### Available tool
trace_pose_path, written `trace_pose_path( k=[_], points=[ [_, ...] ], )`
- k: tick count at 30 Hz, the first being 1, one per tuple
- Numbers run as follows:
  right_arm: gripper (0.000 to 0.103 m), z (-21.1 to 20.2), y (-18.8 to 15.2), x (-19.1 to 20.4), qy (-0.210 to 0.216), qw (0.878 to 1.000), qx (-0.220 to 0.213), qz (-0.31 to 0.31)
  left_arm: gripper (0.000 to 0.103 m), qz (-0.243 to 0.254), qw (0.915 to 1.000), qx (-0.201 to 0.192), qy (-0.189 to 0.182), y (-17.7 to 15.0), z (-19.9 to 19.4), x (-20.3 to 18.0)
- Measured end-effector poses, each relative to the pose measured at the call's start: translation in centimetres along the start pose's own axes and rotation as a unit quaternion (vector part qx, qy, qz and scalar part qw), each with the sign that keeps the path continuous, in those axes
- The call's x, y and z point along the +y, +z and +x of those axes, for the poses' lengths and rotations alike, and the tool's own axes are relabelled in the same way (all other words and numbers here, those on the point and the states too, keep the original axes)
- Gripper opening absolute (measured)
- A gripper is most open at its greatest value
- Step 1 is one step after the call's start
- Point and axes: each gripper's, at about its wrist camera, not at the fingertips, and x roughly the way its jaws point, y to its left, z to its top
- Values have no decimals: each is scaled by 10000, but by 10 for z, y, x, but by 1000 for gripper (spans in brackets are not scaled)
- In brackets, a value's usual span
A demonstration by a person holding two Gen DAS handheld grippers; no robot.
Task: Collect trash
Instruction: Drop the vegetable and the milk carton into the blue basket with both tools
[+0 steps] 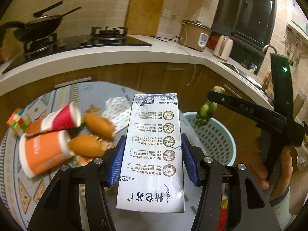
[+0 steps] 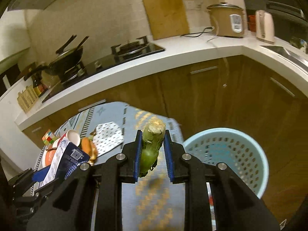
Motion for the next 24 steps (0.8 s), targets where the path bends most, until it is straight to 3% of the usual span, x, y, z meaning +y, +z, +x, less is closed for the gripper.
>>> trace_pose_path(
  k=[11, 24],
  points=[
    [19, -31, -6, -68, -631, 9973, -223, 310, 53, 337, 9987, 143, -347, 12, 37, -62],
    [19, -11, -38, -130, -1083, 9913, 224, 710, 53, 482, 9953, 663, -519, 4, 103, -100]
  ],
)
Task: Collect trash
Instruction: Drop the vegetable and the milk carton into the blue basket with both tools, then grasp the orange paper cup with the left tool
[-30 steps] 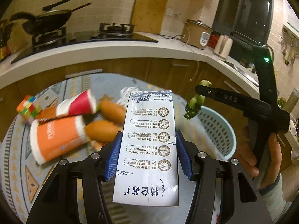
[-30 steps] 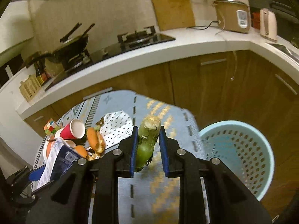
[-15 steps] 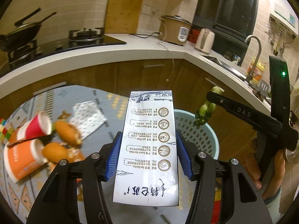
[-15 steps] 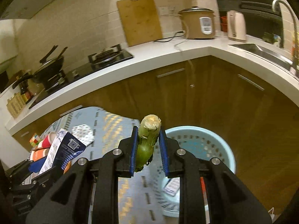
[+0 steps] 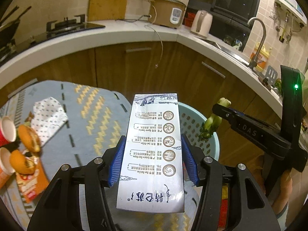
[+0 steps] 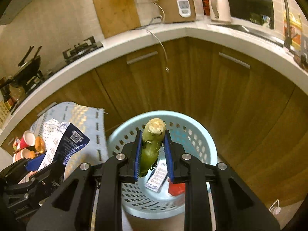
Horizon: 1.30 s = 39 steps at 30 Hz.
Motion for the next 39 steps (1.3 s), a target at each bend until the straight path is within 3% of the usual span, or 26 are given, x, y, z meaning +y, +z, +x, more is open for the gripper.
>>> trace_pose_path(
  k=[9, 10, 11, 14, 18, 26, 32, 39],
  points=[
    [19, 27, -16, -21, -91, 9987, 442, 218, 54, 93, 9993, 324, -148, -5, 31, -14],
    [19, 30, -18, -22, -103, 9984, 504, 233, 55, 98, 9992, 352, -177, -6, 33, -15],
    [20, 32, -19, -24, -124, 9982, 538, 247, 62, 99, 9991, 369, -193, -6, 34, -15],
    [20, 36, -21, -27, -127, 9975, 651, 262, 72, 80, 9994, 286, -194, -7, 32, -15],
    [33, 34, -19, -27, -160, 9978, 607, 230, 72, 8, 9996, 185, -202, -6, 24, -10],
    [33, 23, -15, -13, -21, 9988, 476, 75, 72, -164, 9997, -45, -160, -6, 3, 2],
    [33, 13, -8, 16, 244, 9990, 344, -128, 72, -273, 9991, -331, 62, -7, -25, 17],
    [33, 3, -6, 84, 793, 9949, 160, -608, 72, -571, 9925, -785, 742, -13, -73, 61]
  ],
)
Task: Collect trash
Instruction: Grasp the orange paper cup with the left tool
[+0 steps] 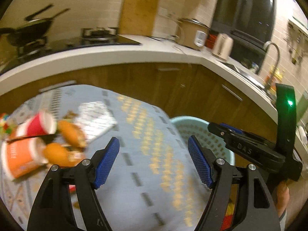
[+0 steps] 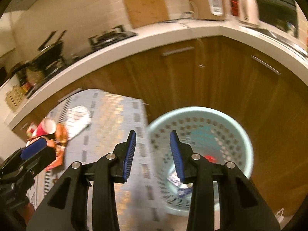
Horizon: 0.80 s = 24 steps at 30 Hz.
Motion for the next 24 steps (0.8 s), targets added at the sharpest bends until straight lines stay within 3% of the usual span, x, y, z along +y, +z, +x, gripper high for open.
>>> trace_pose_path(
  k=[8, 15, 20, 24],
  points=[
    [33, 25, -14, 80, 570, 9962, 149, -645, 72, -623, 9941, -189, 864, -7, -35, 89],
    [33, 41, -34, 136, 975, 9882, 347, -1130, 72, -1406, 9770, -290, 1576, -23, -69, 189],
    [33, 40, -42, 164, 1147, 9825, 383, -1416, 76, -1695, 9710, -183, 1677, -27, -72, 233],
    [33, 44, -44, 183, 1232, 9783, 471, -1598, 76, -1841, 9740, 42, 1321, -31, -58, 256]
  ],
)
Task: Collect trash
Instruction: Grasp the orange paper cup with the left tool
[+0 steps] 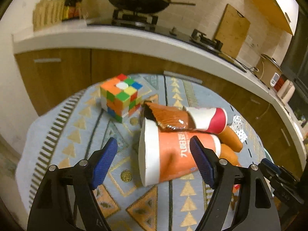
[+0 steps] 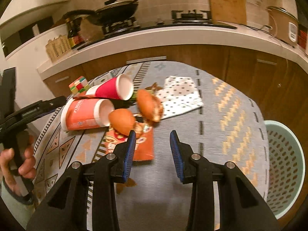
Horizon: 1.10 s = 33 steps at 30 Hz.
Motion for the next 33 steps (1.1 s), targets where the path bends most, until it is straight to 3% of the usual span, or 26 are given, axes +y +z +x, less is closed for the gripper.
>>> trace_pose_path(
  k=[3, 5, 9, 12, 18, 23, 25, 27, 30, 33],
  points=[
    [33, 5, 2, 4, -6, 10000, 56, -29, 73, -57, 9994, 209, -280, -4, 14, 4],
    [33, 7, 2, 5, 6, 10000, 94, -1, 61, -79, 9974, 350, -619, -12, 16, 3],
    [33, 9, 0, 4, -46, 9999, 160, -4, 55, 19, 9938, 428, -1024, -32, 4, -8],
    [33, 8, -1, 2, -72, 9999, 153, 13, 41, 41, 9896, 465, -1363, -50, -11, -17],
    [33, 6, -1, -2, -122, 9997, 160, 100, 40, 424, 9830, 558, -1695, -89, -39, -43],
    [33, 1, 0, -4, -166, 9997, 139, 88, 54, 686, 9809, 689, -1683, -104, -58, -40],
    [33, 1, 1, -3, -178, 9997, 126, 69, 57, 704, 9835, 532, -1579, -102, -69, -31],
    [33, 2, 4, -2, -162, 9998, 126, 71, 71, 634, 9888, 251, -1327, -90, -76, -21],
    [33, 5, 10, 2, -107, 9998, 128, 84, 80, 586, 9909, 138, -1206, -69, -65, -16],
    [33, 6, 17, 9, -61, 9999, 114, -89, 85, 551, 9910, 435, -1143, -55, -39, -17]
  ],
)
